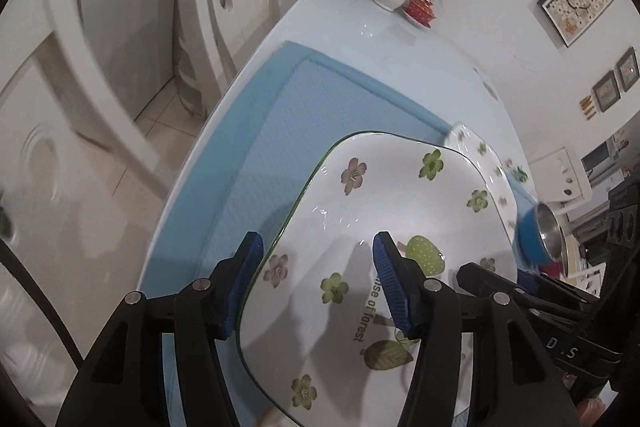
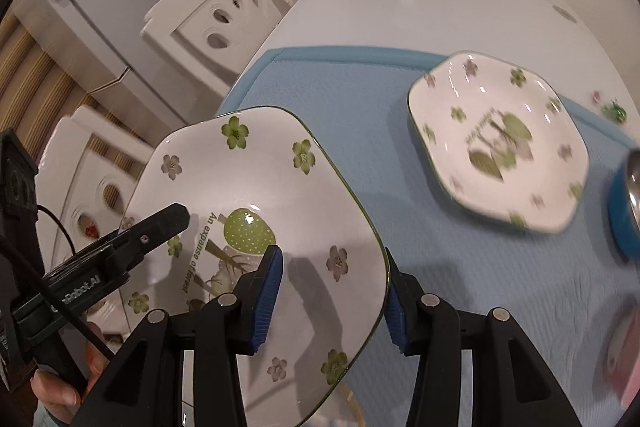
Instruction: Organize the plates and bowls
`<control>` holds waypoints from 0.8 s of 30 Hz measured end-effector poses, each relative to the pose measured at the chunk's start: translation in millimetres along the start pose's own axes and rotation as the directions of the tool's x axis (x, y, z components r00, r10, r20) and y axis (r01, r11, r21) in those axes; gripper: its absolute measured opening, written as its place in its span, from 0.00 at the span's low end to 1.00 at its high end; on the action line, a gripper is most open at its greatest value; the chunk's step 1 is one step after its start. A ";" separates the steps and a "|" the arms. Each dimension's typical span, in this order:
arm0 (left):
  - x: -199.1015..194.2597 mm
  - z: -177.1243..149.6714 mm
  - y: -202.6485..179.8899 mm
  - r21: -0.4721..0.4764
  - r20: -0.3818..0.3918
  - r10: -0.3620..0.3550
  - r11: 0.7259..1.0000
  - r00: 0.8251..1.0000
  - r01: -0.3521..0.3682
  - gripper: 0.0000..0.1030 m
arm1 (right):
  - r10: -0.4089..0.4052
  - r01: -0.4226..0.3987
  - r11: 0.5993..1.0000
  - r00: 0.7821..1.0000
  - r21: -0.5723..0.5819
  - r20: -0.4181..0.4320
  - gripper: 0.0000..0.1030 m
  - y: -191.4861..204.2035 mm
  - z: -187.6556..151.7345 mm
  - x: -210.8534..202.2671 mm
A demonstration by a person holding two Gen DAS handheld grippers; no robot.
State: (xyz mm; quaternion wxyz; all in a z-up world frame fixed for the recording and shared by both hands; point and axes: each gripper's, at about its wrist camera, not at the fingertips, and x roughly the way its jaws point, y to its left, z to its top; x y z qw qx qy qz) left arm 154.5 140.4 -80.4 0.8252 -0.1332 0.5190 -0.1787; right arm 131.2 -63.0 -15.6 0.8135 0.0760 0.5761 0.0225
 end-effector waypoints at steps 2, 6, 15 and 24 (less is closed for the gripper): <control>-10.4 -14.3 -0.5 -0.004 -0.012 0.003 1.000 1.000 -0.003 0.52 | 0.000 0.000 1.000 1.000 -0.002 -0.010 0.45 2.5 -13.2 -8.6; -26.6 -43.2 -0.3 -0.005 -0.042 0.002 1.000 0.999 -0.002 0.52 | 0.002 -0.002 1.000 0.999 -0.003 -0.038 0.45 6.9 -45.9 -20.7; -30.0 -97.7 -4.6 0.014 -0.132 0.001 1.000 0.991 0.001 0.52 | -0.005 0.008 1.000 0.990 0.024 -0.141 0.45 -2.6 -115.7 -18.2; -21.9 -117.3 -5.6 0.051 -0.146 0.037 0.998 0.989 -0.030 0.52 | -0.048 0.046 0.999 0.989 -0.015 -0.143 0.45 1.5 -131.2 -15.4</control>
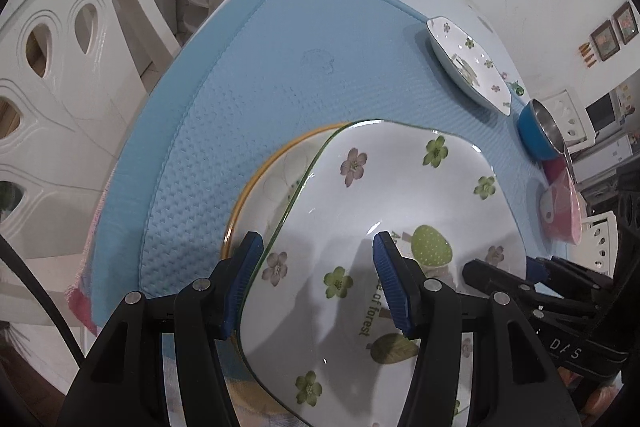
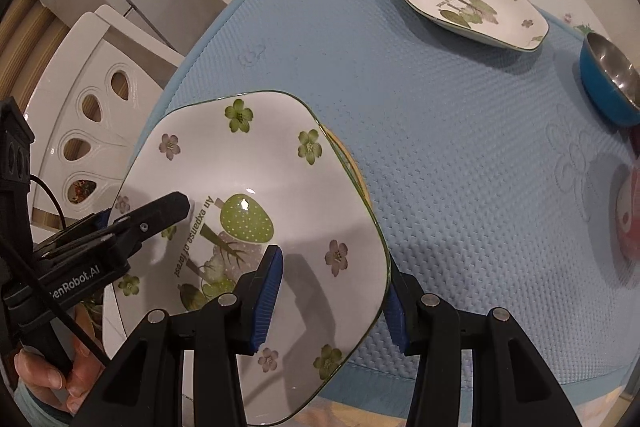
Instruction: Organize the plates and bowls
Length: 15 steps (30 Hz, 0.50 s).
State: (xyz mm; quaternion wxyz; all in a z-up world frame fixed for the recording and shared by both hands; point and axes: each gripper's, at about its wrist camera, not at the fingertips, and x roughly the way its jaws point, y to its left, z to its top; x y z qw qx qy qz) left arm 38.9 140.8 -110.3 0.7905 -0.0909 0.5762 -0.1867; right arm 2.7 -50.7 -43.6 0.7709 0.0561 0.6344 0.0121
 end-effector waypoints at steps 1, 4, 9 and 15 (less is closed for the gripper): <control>0.2 -1.4 -0.8 0.008 0.004 0.004 1.000 1.000 -0.004 0.52 | -0.002 0.002 1.000 1.000 0.004 -0.004 0.45 -1.0 -0.3 1.4; 1.9 -1.8 -1.1 0.016 0.008 0.013 1.000 1.000 -0.013 0.52 | -0.012 0.013 1.000 0.999 0.016 -0.034 0.45 -2.3 -3.6 10.3; 2.8 0.5 1.1 0.016 0.007 0.010 1.000 1.000 -0.010 0.52 | 0.002 0.001 0.999 0.998 0.047 -0.066 0.45 0.9 -9.0 21.1; -0.3 4.7 7.9 -0.022 0.011 -0.022 1.000 1.000 0.022 0.52 | -0.019 0.023 0.998 0.998 0.058 -0.067 0.45 5.4 -8.5 24.1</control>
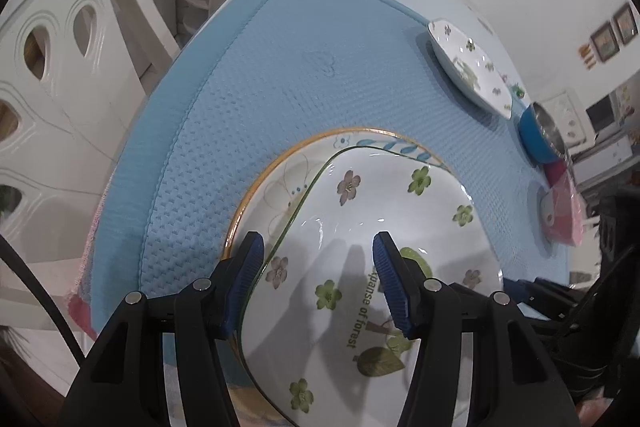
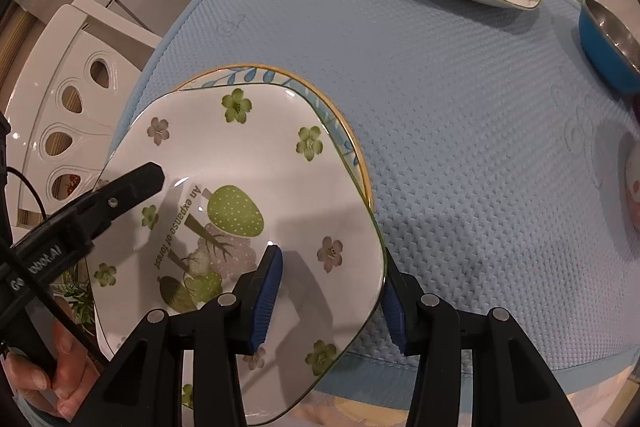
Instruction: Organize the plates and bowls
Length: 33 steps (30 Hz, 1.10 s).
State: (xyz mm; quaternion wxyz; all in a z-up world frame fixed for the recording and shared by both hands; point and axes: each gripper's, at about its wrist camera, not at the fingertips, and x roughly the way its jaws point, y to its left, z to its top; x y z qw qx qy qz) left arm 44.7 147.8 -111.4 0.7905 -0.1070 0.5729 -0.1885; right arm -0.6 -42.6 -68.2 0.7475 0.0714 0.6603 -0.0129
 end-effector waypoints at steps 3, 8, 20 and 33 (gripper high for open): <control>-4.7 4.5 4.4 -0.016 0.009 -0.025 1.000 1.000 0.025 0.51 | -0.036 0.036 0.999 0.998 0.000 0.041 0.45 3.9 5.6 -7.0; -31.5 10.7 9.9 -0.008 0.065 0.002 1.000 0.998 -0.001 0.52 | -0.060 0.062 0.998 0.992 -0.015 0.111 0.45 2.4 12.3 -28.9; -11.8 -7.5 34.5 -0.111 -0.034 0.037 0.993 0.999 -0.041 0.52 | -0.073 0.074 0.997 0.997 -0.026 0.036 0.45 8.1 -2.1 -17.4; -5.9 24.9 8.0 0.004 -0.023 0.094 0.996 0.995 -0.094 0.52 | 0.001 -0.002 1.000 0.999 0.027 0.043 0.47 -9.9 9.6 -28.2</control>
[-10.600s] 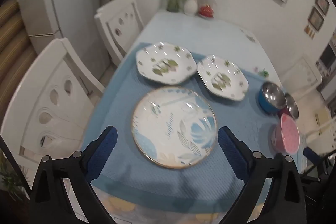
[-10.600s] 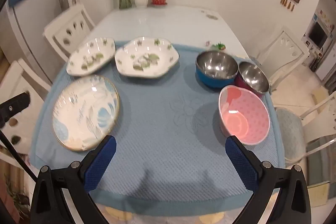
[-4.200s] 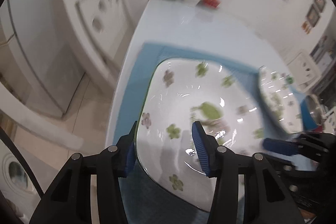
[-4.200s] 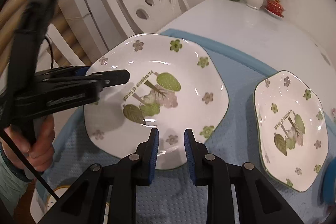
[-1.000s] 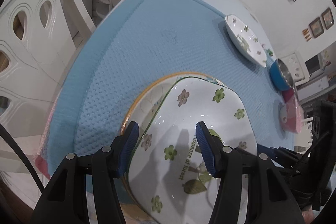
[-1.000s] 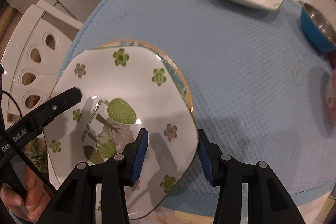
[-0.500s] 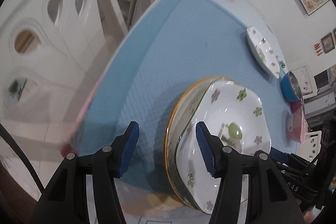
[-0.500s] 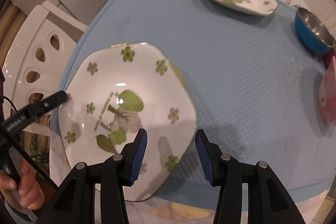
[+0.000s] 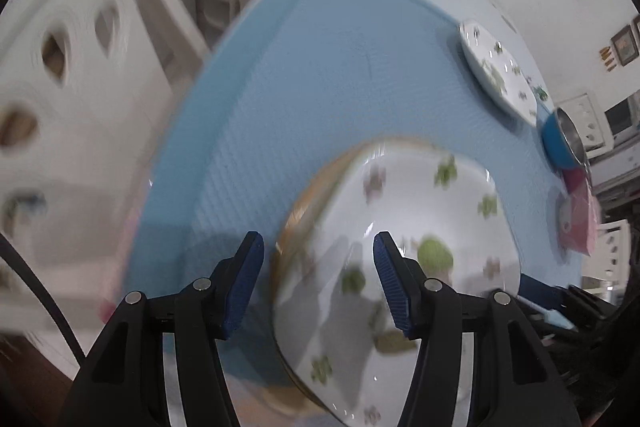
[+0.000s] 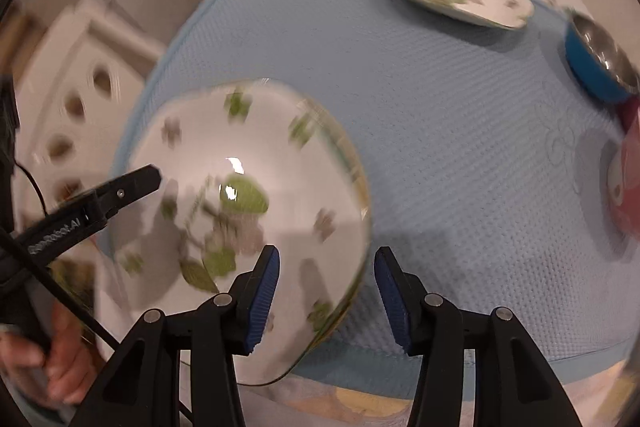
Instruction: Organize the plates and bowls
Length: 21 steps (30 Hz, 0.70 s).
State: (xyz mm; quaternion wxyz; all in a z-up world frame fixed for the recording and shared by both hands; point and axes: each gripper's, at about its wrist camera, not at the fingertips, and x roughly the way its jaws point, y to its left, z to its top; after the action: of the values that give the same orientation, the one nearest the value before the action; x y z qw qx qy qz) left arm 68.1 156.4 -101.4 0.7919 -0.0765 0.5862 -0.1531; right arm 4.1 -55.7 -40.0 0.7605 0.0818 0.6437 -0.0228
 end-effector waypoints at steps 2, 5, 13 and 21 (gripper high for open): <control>-13.5 25.0 -12.3 0.049 0.063 -0.007 0.999 0.998 0.004 0.52 | 0.017 -0.021 0.999 0.996 0.045 0.085 0.47 -21.5 15.7 -20.6; -28.0 69.1 -43.5 0.134 0.158 -0.072 0.990 0.985 0.051 0.52 | -0.061 0.037 0.994 0.967 0.100 0.246 0.48 -53.1 48.0 -51.9; 29.9 176.4 -134.8 0.309 0.154 -0.217 0.937 0.964 0.162 0.52 | -0.153 0.048 0.934 0.949 0.355 0.275 0.51 -145.1 136.7 -25.0; 113.3 212.8 -165.2 0.298 0.034 -0.239 0.929 0.970 0.219 0.52 | -0.147 0.030 0.890 0.963 0.454 0.224 0.51 -191.7 169.9 16.4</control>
State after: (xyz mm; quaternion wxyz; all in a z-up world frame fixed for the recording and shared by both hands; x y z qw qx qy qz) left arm 275.5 -49.1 -90.2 0.7911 -0.0320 0.5164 -0.3264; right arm 145.7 -269.6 -47.6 0.7952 0.2208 0.5221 -0.2152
